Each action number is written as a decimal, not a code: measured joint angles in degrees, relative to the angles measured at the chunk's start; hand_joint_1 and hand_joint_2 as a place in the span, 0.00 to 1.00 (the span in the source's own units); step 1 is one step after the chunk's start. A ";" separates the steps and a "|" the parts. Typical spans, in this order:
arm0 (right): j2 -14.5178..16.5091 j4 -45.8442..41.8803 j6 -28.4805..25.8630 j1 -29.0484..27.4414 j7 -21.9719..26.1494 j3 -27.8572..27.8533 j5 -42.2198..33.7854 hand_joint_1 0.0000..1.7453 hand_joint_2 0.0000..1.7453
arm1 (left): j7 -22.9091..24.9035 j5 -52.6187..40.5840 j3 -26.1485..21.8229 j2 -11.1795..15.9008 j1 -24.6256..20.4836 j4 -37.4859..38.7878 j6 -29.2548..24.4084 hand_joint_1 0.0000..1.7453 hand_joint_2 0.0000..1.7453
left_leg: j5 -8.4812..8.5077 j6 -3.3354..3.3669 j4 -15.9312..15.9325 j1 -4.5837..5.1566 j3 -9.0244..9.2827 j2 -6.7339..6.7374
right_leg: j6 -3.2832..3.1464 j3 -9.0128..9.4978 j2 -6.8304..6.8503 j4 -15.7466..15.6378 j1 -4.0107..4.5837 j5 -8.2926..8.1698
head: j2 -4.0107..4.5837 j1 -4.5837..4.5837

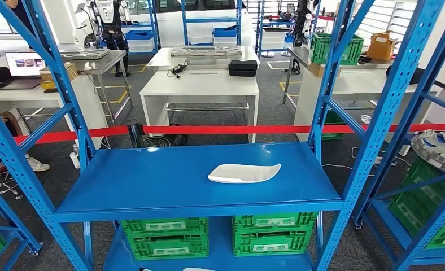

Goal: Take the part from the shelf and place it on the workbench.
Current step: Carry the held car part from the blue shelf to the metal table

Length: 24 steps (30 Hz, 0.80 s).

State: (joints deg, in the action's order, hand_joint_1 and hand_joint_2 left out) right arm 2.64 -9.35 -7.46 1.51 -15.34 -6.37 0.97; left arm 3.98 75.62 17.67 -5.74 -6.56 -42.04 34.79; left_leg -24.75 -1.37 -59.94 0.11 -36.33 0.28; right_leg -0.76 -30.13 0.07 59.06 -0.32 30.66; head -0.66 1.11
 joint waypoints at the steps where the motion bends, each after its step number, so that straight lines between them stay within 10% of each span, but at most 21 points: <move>1: 0.15 0.00 -0.21 -0.08 0.00 -0.70 -0.57 0.00 0.00 | -0.12 0.02 0.32 -0.06 0.06 0.21 0.18 1.00 1.00 | -0.89 -0.33 -0.56 -0.03 -0.40 -0.06 | -0.48 -0.46 0.09 -0.20 -0.15 -0.60 | 0.00 0.10; 6: 0.49 0.00 -0.51 -0.27 0.00 -3.10 -1.22 0.00 0.00 | 0.01 0.63 1.36 -0.07 0.13 1.47 0.26 1.00 1.00 | -10.68 -1.52 -13.65 -0.37 -3.33 -0.15 | -1.21 -4.16 0.34 -0.28 -0.31 -3.78 | 0.00 0.58; 8: 0.54 0.00 -0.12 -0.27 0.00 -3.44 -0.45 0.00 0.00 | 0.51 1.51 1.55 -0.03 -0.12 2.44 0.36 1.00 1.00 | -8.44 -1.54 -12.84 -0.42 -0.81 -0.14 | -1.00 -5.85 0.36 -0.07 -0.32 -5.00 | 0.00 0.67; 10: 0.62 -0.01 0.80 -0.25 0.00 -3.42 1.03 0.00 0.00 | 0.98 2.26 1.83 0.08 -0.75 3.60 0.92 1.00 1.00 | -6.48 -1.16 -5.61 -0.37 4.88 -0.18 | -0.58 -7.33 0.36 0.18 -0.27 -6.16 | 0.00 0.77; 13: 0.77 -0.02 2.24 -0.18 0.01 -2.68 3.21 0.00 0.00 | 1.45 3.20 2.63 0.32 -1.95 5.28 2.09 1.00 1.00 | -7.58 -0.07 2.21 0.09 9.51 -0.38 | 0.40 -8.09 0.41 0.02 -0.27 -7.88 | 0.00 0.73; 16: 0.98 -0.01 3.06 -0.23 0.02 -1.65 4.27 0.00 0.00 | 1.98 3.92 3.54 0.49 -2.95 6.81 2.36 1.00 1.00 | -6.05 1.50 2.65 0.07 8.18 -0.23 | 1.49 -8.56 0.28 0.19 -0.47 -7.91 | 0.01 0.69; 21: 1.23 0.00 3.51 -0.14 0.01 -0.76 4.32 0.00 0.00 | 2.08 4.41 4.42 0.55 -3.95 8.20 2.36 1.00 1.00 | -2.47 2.56 2.39 0.00 4.20 -0.01 | 2.21 -11.43 0.09 14.11 -0.60 3.28 | 0.01 0.05; 24: 1.25 -0.01 4.21 -0.12 0.00 -0.73 3.59 0.00 0.00 | 1.98 5.14 4.67 0.73 -3.86 8.88 2.18 1.00 1.00 | -0.73 2.19 1.46 0.02 1.05 0.02 | 2.07 -6.94 0.09 12.81 -0.60 0.03 | 0.00 -0.16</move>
State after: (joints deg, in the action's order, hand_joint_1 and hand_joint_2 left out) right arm 3.89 -9.36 -3.25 1.38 -15.34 -7.10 4.56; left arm 5.96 80.76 22.34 -5.01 -10.42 -33.16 36.97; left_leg -25.47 0.82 -58.48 0.13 -35.28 0.31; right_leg 1.31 -37.07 0.17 71.87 -0.93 30.69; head -0.66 0.95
